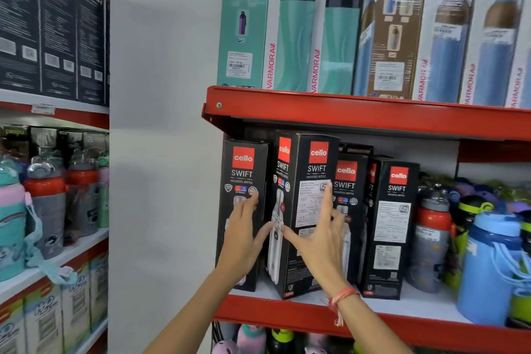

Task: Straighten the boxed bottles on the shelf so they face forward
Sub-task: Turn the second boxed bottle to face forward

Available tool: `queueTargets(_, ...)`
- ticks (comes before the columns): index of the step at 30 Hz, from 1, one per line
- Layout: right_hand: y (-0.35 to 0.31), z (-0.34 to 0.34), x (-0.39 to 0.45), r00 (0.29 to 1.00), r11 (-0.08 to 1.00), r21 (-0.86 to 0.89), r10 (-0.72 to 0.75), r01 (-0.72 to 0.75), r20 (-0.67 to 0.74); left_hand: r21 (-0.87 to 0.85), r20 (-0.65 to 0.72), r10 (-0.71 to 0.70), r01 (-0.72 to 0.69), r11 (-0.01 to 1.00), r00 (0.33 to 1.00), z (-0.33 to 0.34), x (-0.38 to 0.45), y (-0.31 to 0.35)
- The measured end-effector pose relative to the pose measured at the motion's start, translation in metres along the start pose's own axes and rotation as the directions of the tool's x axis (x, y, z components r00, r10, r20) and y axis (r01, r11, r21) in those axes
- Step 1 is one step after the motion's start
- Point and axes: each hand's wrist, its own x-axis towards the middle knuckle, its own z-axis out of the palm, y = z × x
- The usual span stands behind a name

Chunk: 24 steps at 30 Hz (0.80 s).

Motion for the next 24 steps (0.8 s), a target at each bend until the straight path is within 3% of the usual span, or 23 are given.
queueTargets(5,-0.002,-0.043,0.002,0.991,0.983,0.179,-0.055,0.033,0.119,-0.275,0.251,-0.103,0.173,0.946,0.963,0.006,0.006,0.017)
queueTargets(10,0.011,-0.069,0.005,0.942,0.944,0.328,-0.075,-0.038,0.327,-0.395,0.44,-0.044,0.238,0.888,0.897,-0.002,0.007,0.021)
queueTargets(14,0.022,-0.079,0.018,0.867,0.913,0.395,-0.114,-0.1,0.485,-0.43,0.403,-0.009,0.197,0.881,0.915,-0.005,0.005,0.028)
queueTargets(18,0.024,-0.077,0.037,0.801,0.873,0.461,-0.158,-0.16,0.578,-0.346,0.301,-0.011,0.12,0.93,0.954,0.002,0.008,0.033)
queueTargets(24,0.019,-0.063,0.052,0.82,0.907,0.393,-0.107,-0.152,0.562,-0.253,0.232,-0.067,0.127,0.959,0.97,0.026,0.017,0.024)
